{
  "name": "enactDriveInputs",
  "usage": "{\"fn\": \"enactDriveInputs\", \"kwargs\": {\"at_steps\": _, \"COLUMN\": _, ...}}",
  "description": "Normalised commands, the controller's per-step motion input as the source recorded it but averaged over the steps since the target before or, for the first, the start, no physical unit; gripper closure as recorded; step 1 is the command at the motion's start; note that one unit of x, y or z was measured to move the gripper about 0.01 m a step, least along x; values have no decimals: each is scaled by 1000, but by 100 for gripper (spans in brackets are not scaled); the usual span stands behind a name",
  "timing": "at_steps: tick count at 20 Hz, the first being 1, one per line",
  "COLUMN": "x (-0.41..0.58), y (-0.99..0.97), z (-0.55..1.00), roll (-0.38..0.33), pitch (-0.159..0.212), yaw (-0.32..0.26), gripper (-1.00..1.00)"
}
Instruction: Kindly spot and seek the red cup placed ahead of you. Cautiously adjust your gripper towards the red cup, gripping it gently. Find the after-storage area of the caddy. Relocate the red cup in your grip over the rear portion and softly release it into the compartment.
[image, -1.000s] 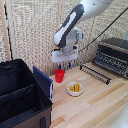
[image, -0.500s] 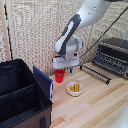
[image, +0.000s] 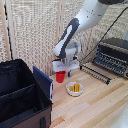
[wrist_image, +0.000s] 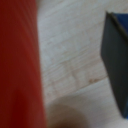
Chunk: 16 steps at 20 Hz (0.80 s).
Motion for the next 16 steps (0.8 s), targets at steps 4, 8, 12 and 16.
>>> {"fn": "enactDriveInputs", "kwargs": {"at_steps": 4, "x": 0, "y": 332, "z": 61, "roll": -2, "pitch": -132, "yaw": -180, "gripper": 100}}
{"fn": "enactDriveInputs", "kwargs": {"at_steps": 8, "x": 16, "y": 264, "z": 431, "roll": 95, "pitch": -67, "yaw": -175, "gripper": 100}}
{"fn": "enactDriveInputs", "kwargs": {"at_steps": 12, "x": 80, "y": 134, "z": 719, "roll": 135, "pitch": 10, "yaw": -124, "gripper": 100}}
{"fn": "enactDriveInputs", "kwargs": {"at_steps": 16, "x": 74, "y": 66, "z": 814, "roll": 96, "pitch": 81, "yaw": -77, "gripper": 100}}
